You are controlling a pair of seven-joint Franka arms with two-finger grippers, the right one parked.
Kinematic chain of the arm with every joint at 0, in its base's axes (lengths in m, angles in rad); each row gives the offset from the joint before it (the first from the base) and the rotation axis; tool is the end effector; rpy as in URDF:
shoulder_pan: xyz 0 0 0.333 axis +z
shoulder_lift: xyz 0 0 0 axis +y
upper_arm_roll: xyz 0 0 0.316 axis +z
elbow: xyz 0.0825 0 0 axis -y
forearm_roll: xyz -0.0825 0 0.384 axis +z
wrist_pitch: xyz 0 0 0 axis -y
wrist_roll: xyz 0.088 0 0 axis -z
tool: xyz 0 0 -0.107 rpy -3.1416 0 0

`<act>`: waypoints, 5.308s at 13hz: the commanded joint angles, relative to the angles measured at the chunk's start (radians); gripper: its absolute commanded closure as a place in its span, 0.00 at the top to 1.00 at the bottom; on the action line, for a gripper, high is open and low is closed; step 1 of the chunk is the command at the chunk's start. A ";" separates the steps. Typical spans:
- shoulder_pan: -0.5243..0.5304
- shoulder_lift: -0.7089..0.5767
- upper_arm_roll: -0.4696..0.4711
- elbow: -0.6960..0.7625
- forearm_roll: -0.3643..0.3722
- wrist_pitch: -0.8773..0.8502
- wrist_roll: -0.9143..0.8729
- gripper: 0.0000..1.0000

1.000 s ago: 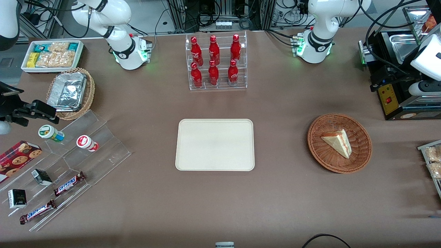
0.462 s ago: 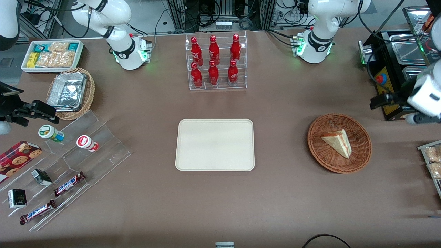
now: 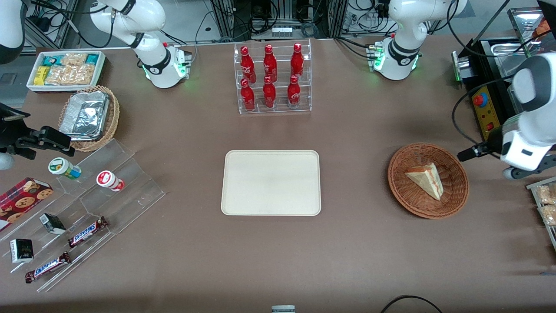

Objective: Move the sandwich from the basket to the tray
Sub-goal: 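Move the left gripper over the wicker basket toward the sandwich, then lower the open left gripper and close it on the wrapped sandwich, then lift the sandwich with the left gripper and carry it to the cream tray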

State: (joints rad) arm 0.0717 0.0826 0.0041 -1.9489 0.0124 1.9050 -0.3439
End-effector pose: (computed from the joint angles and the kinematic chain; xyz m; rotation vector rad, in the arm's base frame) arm 0.5611 0.0435 0.4271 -3.0405 -0.6399 0.1926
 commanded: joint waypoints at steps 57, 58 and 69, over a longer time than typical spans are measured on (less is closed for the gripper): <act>-0.345 0.552 -0.475 0.341 0.195 0.242 -0.383 0.33; -0.345 0.557 -0.475 0.341 0.193 0.253 -0.392 0.33; -0.438 0.646 -0.392 0.381 0.196 0.313 -0.422 0.47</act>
State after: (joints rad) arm -0.3502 0.7164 -0.4012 -1.5981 0.1905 2.2198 -0.7422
